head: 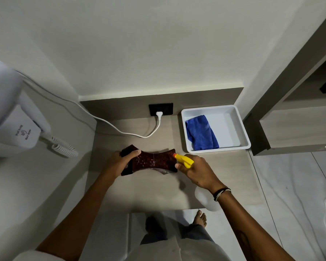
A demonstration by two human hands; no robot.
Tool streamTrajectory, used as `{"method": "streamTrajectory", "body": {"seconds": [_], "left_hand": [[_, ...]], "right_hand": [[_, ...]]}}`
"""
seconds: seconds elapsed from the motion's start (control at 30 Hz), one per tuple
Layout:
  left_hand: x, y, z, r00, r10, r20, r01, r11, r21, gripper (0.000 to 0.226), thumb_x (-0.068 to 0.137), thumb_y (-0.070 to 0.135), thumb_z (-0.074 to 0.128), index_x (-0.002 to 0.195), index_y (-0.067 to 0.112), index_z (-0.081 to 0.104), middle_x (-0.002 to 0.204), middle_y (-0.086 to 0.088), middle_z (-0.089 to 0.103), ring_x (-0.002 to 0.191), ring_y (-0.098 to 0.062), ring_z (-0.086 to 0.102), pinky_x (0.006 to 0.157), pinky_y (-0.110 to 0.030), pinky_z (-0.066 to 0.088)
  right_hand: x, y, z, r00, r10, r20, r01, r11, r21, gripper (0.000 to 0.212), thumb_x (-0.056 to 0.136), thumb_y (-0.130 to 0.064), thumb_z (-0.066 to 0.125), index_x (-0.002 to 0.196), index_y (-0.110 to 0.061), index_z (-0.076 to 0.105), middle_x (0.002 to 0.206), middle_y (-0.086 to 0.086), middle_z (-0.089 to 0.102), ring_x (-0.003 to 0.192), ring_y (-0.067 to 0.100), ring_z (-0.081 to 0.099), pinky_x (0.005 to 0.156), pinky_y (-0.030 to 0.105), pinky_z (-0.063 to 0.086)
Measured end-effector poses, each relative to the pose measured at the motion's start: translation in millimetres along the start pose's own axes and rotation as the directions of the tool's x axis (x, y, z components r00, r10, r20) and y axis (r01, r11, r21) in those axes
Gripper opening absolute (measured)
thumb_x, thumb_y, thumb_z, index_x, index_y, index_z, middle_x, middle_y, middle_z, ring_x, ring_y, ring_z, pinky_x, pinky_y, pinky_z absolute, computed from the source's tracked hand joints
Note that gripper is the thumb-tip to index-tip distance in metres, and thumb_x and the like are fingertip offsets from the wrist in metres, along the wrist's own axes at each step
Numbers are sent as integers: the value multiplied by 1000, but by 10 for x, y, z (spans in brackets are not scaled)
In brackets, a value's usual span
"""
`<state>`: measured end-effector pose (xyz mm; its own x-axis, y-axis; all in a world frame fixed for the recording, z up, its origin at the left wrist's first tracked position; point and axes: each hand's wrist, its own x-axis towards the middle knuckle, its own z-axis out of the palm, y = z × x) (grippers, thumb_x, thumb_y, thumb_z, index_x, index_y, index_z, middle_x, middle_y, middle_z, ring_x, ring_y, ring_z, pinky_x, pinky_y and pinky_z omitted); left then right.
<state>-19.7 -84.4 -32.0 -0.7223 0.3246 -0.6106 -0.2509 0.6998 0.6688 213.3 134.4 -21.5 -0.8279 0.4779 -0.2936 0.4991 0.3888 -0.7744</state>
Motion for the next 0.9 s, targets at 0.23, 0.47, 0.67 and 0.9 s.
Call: {"method": "streamTrajectory", "body": {"seconds": [0.23,0.47,0.67,0.9], "left_hand": [[-79,-119,3,989,50,137,-50,999,-1,107,51,89,87,145,62,44,134,16,63,112,-16,68,72,-40,63],[-62,-185,-62,911,346,223,-383,911,153,115,26,61,107,124,76,49,138,10,64,129,-16,64,104,-45,60],[-61,-151,-69,911,351,215,-382,915,127,128,26,57,109,140,60,51,146,-2,61,134,-24,62,112,-57,54],[-143,-27,-1,940,297,168,-314,946,81,98,53,71,100,139,50,58,140,1,66,128,-23,67,109,-50,56]], "right_hand": [[-56,-128,42,991,-73,109,66,996,67,20,101,-40,73,111,-22,76,92,-7,75,86,17,71,79,38,57],[7,-443,180,971,-156,183,152,988,35,42,104,-38,69,140,-15,71,121,11,78,109,30,73,97,51,58],[37,-261,174,987,35,155,-12,988,-152,43,103,-49,66,131,-17,70,119,13,78,107,33,73,94,49,60],[18,209,-20,979,148,143,-111,965,-236,39,100,-49,70,111,-12,68,109,13,77,99,35,71,86,45,56]]}}
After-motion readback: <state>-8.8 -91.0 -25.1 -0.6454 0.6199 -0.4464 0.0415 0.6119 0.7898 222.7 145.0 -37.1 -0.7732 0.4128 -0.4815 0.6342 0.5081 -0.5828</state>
